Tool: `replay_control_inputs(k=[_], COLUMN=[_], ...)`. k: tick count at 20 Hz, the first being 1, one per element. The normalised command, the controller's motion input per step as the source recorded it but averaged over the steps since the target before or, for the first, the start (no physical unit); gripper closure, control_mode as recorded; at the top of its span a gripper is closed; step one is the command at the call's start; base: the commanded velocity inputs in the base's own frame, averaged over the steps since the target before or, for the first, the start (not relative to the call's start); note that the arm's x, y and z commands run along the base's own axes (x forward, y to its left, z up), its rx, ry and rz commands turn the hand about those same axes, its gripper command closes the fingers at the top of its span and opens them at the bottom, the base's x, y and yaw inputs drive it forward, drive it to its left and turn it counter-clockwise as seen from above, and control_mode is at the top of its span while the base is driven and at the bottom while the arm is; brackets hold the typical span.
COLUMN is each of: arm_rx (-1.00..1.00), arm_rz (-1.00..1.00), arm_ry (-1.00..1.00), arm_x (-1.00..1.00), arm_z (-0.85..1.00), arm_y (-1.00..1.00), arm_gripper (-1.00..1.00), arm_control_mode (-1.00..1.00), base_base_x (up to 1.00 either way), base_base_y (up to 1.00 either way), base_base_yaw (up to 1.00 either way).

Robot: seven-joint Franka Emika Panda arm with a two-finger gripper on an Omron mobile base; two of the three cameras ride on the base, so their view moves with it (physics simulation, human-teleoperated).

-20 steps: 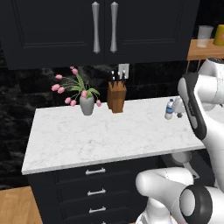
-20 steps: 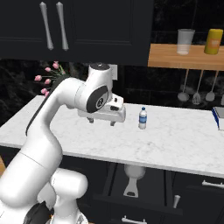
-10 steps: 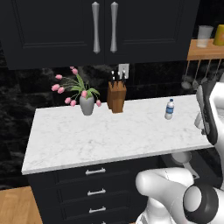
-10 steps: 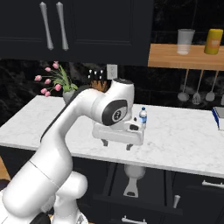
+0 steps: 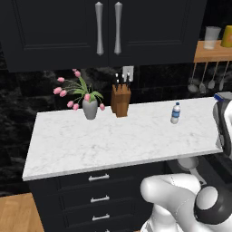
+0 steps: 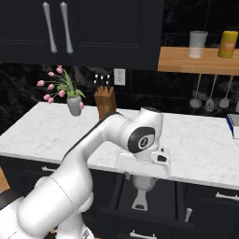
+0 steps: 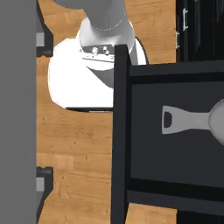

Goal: Pick the measuring cup from the drawer and place it on the counter.

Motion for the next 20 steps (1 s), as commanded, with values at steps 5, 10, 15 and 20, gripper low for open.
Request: replay_control_inputs(k=[5,10,15,20], arm_rx=[-0.04,-0.03,0.0,0.0], arm_rz=[0.03,0.04,0.02,0.01], arm_ry=[0.01,-0.01,-0.09,-0.16], arm_x=[0.0,0.03,0.17,0.26], arm_z=[-0.65,-0.6,-0.41,-0.38], arm_y=[-0.09,-0.02,-0.03,0.0], arm_gripper=[-1.0,-1.0,-1.0,-1.0], arm_control_mode=[-1.0,-1.0,-1.0,-1.0], base_base_x=[0.0,0.0,0.0,0.0], base_base_y=[0.0,0.0,0.0,0.0], base_base_yaw=[0.0,0.0,0.0,0.0])
